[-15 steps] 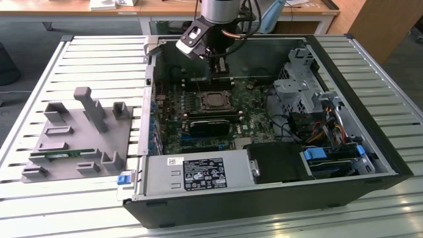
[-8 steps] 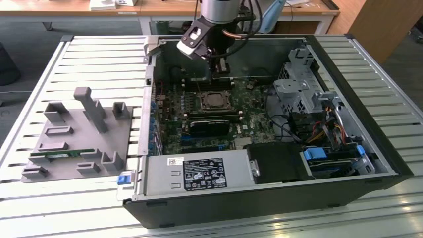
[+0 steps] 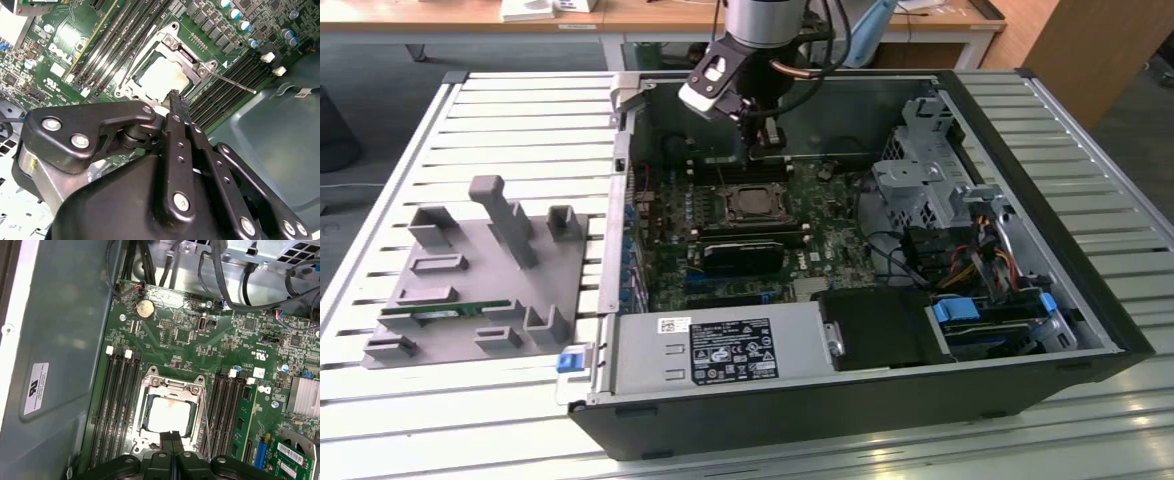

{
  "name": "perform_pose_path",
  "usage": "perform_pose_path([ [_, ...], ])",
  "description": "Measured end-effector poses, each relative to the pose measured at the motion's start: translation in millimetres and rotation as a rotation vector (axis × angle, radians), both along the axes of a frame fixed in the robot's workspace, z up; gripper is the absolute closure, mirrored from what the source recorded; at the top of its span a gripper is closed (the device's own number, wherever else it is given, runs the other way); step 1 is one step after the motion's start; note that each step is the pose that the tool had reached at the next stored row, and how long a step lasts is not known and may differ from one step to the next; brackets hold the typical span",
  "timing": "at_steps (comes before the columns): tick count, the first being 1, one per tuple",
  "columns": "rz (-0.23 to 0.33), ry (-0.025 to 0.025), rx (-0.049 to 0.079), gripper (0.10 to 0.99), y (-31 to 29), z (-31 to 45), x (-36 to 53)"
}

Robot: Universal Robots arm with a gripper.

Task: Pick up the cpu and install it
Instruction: 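Install the first cpu locking lever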

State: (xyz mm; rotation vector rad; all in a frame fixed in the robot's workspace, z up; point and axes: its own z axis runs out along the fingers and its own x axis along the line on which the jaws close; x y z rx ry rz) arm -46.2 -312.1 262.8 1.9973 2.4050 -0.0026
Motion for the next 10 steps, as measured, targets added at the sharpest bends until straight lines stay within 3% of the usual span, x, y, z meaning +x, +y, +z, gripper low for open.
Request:
perform_pose_path([
  [3,0.020,-0.0001,0.000,0.980,0.0,0.0,-0.2],
  [10,0.141,0.0004,0.000,0.980,0.0,-0.3,-0.2],
])
